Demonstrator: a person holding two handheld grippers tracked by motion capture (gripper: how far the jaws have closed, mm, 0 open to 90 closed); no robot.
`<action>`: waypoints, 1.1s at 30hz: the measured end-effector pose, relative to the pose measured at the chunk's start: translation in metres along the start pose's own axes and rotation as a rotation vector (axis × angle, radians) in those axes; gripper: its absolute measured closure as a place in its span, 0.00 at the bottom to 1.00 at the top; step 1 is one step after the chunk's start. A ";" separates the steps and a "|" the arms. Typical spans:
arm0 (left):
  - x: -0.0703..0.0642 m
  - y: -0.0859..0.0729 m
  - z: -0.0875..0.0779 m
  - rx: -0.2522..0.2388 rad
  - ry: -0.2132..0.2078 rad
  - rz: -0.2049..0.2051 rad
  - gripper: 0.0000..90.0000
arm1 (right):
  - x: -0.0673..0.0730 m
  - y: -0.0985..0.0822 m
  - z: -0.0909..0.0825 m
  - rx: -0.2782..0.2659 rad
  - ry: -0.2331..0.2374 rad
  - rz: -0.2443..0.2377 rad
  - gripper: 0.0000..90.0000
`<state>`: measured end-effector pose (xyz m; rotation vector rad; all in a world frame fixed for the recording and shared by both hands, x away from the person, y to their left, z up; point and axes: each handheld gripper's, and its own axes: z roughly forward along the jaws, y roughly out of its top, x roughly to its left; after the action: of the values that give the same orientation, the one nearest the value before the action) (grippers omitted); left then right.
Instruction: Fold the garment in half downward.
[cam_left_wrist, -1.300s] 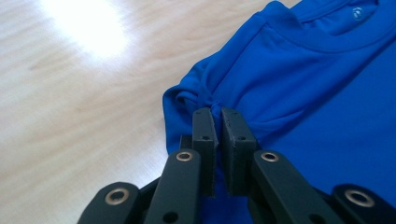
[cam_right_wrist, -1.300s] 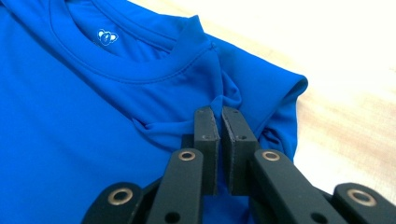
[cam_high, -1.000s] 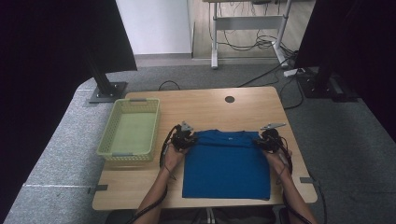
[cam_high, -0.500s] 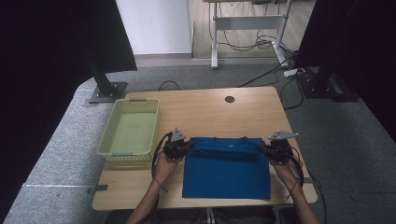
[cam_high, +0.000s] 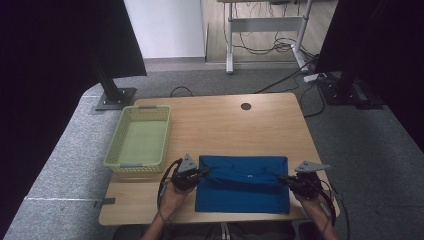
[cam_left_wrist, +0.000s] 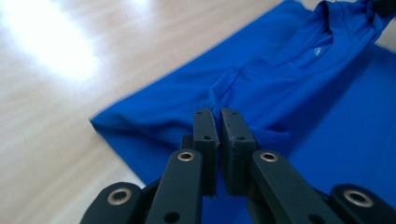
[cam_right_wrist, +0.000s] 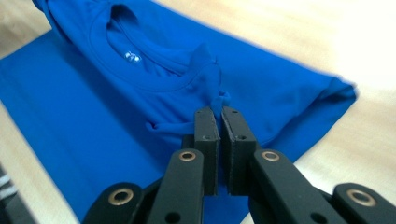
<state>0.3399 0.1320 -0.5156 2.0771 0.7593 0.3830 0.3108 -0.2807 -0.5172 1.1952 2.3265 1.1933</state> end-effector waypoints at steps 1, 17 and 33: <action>-0.002 -0.004 0.001 0.013 0.000 0.000 0.95 | 0.001 -0.004 0.002 0.005 0.007 0.005 0.95; -0.003 -0.021 0.008 0.099 -0.004 0.015 0.58 | 0.000 -0.025 0.015 0.048 0.047 -0.009 0.72; -0.012 0.030 0.064 0.158 -0.110 0.094 0.46 | 0.002 0.010 0.046 0.048 0.072 -0.072 0.54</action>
<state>0.3752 0.0705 -0.5279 2.2680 0.6454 0.2644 0.3402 -0.2511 -0.5380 1.0903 2.4427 1.1807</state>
